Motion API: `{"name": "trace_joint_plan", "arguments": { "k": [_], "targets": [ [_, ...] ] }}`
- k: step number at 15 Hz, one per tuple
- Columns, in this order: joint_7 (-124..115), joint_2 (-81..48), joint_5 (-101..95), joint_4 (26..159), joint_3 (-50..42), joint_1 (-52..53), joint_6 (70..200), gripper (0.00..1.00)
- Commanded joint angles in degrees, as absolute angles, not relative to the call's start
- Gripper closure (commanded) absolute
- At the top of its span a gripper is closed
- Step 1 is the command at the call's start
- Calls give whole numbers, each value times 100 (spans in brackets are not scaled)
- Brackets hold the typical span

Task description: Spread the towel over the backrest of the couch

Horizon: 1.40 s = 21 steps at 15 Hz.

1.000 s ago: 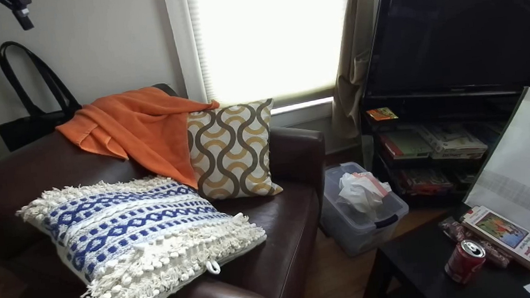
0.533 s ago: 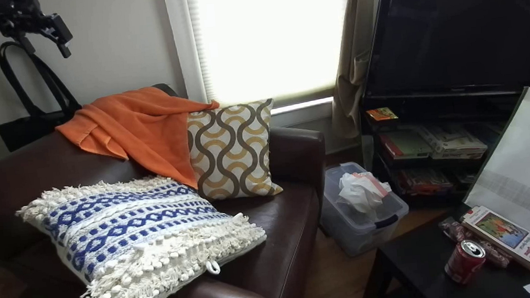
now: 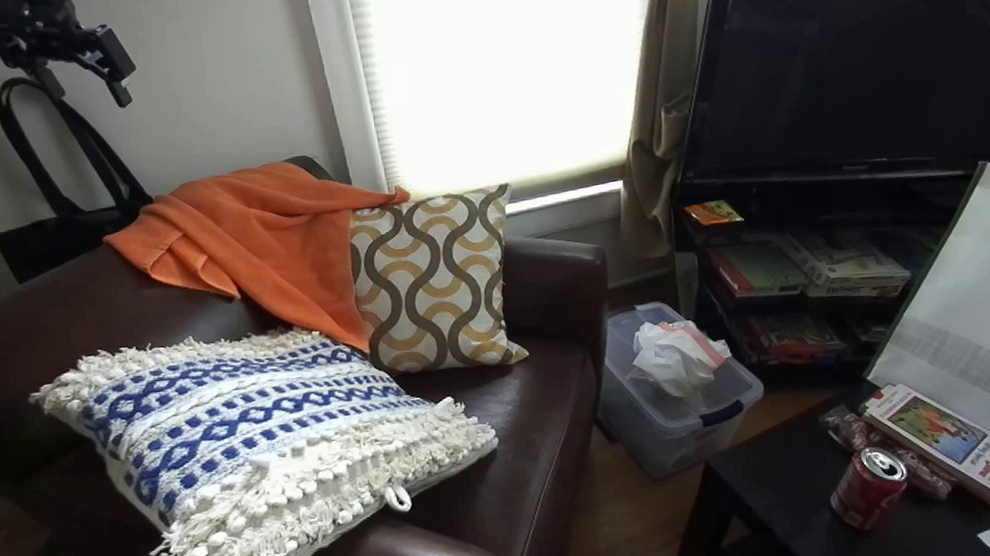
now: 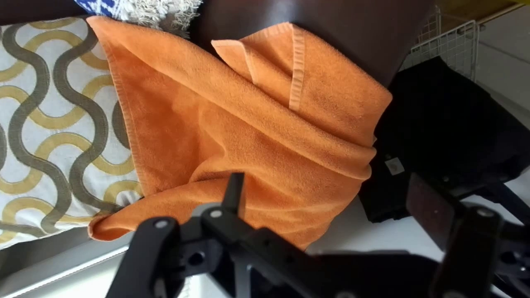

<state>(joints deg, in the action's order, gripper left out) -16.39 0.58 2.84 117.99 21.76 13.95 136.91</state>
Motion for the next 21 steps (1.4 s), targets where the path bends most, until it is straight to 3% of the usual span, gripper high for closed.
{"name": "trace_joint_plan", "arguments": {
  "k": [1,10,21],
  "targets": [
    [-1602,-125,230,11711,2052,1573,13708,0],
    [-1410,-1827,5,10945,1970,2195,14624,0],
    [-1316,-3260,470,10422,1796,2234,15015,0]
  ]
}}
